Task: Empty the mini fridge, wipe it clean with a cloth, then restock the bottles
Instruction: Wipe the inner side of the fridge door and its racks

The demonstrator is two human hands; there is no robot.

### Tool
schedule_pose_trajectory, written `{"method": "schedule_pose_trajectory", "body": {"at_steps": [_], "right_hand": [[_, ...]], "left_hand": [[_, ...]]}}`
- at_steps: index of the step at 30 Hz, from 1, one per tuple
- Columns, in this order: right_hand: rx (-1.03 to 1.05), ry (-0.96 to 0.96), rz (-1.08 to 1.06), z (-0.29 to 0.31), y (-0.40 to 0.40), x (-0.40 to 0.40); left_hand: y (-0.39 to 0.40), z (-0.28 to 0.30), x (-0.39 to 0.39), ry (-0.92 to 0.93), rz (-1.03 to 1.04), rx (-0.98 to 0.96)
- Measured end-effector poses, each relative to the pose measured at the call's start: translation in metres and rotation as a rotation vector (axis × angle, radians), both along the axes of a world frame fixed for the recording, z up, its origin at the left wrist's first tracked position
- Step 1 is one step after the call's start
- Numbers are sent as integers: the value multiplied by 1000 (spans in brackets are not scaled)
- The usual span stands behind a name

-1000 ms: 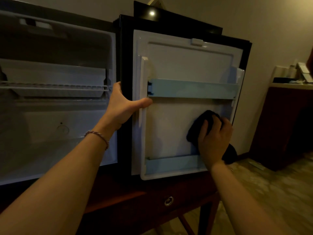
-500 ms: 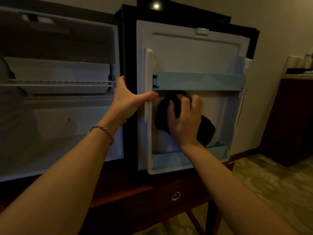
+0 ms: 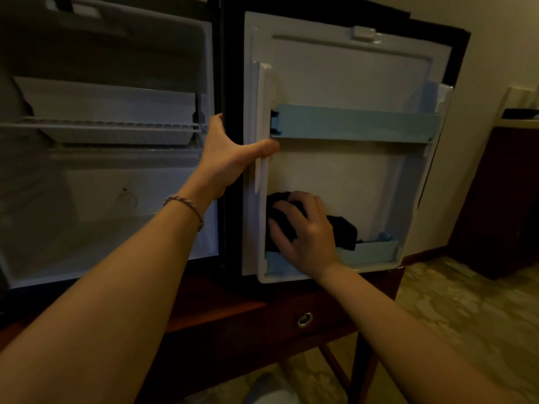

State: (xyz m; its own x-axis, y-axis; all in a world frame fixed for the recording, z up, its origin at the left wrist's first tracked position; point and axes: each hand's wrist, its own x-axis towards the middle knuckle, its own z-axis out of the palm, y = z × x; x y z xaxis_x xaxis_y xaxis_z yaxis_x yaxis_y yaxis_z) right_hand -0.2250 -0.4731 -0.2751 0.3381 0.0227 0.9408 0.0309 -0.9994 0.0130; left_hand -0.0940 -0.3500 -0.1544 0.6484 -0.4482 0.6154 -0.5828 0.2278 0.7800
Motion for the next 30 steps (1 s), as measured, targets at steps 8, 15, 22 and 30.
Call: {"method": "schedule_pose_trajectory", "body": {"at_steps": [8, 15, 22, 30], "right_hand": [[79, 328, 127, 9, -5, -26], [-146, 425, 85, 9, -11, -27], [-167, 511, -11, 8, -43, -51], [-56, 531, -70, 9, -59, -77]], "left_hand": [[3, -2, 3, -1, -45, -24], [4, -2, 2, -4, -46, -33], [6, -2, 3, -13, -64, -32], [4, -7, -3, -15, -45, -45]]}}
